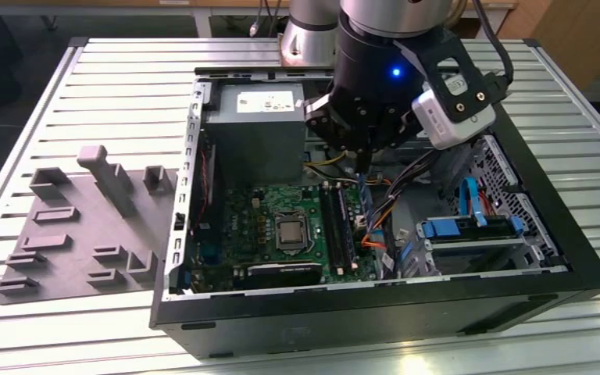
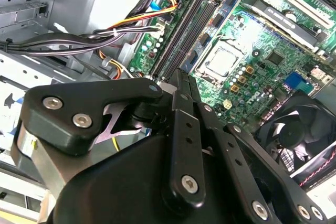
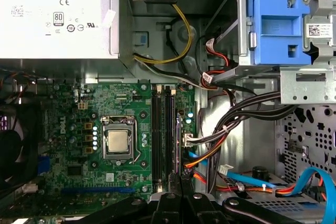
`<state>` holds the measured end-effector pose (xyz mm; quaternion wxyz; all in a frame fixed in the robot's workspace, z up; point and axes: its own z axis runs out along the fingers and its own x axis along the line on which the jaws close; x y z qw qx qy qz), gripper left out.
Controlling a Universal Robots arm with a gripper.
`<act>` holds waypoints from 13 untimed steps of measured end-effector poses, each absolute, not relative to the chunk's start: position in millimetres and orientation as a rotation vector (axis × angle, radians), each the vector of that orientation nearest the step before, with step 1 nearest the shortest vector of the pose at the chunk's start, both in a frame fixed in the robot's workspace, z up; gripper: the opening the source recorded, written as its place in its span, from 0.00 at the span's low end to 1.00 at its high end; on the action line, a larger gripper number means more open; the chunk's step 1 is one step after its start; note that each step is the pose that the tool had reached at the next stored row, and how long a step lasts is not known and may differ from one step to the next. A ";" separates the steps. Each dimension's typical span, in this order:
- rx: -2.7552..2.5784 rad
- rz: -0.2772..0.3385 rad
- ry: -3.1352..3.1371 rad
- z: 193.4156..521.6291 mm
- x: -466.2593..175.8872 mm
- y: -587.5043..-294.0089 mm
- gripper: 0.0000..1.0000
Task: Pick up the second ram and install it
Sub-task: 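Insert the second ram into the second slot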
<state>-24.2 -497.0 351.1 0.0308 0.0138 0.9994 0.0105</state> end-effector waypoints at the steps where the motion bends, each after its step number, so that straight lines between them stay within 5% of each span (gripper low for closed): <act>1: 0.042 0.032 3.079 350.8 -24.3 -497.0 0.12; 13: 0.042 0.032 3.079 347.5 -26.0 -497.0 0.12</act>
